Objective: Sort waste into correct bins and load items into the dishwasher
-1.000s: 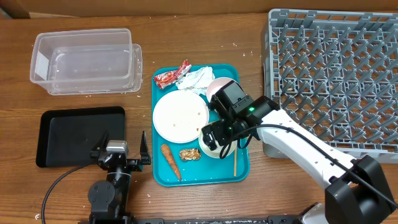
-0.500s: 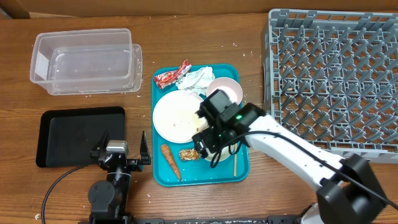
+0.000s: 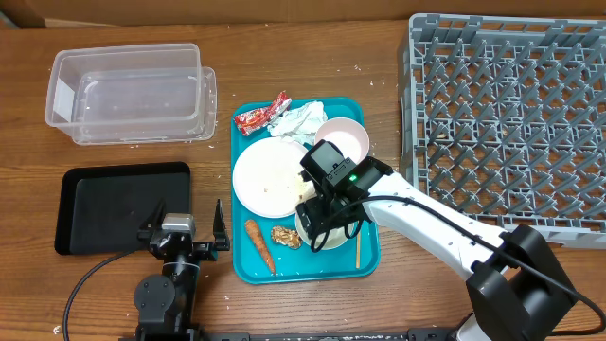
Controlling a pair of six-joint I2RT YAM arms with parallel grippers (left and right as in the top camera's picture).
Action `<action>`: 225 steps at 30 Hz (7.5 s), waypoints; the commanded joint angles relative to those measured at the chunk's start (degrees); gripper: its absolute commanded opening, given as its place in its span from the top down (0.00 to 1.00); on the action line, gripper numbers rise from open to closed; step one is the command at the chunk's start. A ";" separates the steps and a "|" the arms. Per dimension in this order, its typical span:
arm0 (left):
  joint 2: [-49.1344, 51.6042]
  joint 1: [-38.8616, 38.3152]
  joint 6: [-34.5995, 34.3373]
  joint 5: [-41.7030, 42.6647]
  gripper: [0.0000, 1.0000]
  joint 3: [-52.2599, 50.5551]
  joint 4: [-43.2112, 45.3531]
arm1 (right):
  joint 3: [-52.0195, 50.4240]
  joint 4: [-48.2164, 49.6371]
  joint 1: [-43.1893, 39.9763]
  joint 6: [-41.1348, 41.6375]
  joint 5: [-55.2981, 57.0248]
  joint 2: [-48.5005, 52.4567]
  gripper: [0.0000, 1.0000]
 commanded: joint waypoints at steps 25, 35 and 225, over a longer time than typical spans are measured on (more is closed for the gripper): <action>-0.61 0.22 0.68 -0.37 0.00 -0.31 0.02 | 24.59 -15.82 -1.27 3.56 10.10 -0.33 0.40; -0.61 0.22 0.68 -0.37 0.00 -0.31 0.02 | 39.50 -23.58 -18.01 0.13 18.56 -0.33 0.42; -0.61 0.22 0.68 -0.37 0.00 -0.31 0.02 | 46.95 0.07 -70.16 -10.71 -41.72 15.08 0.96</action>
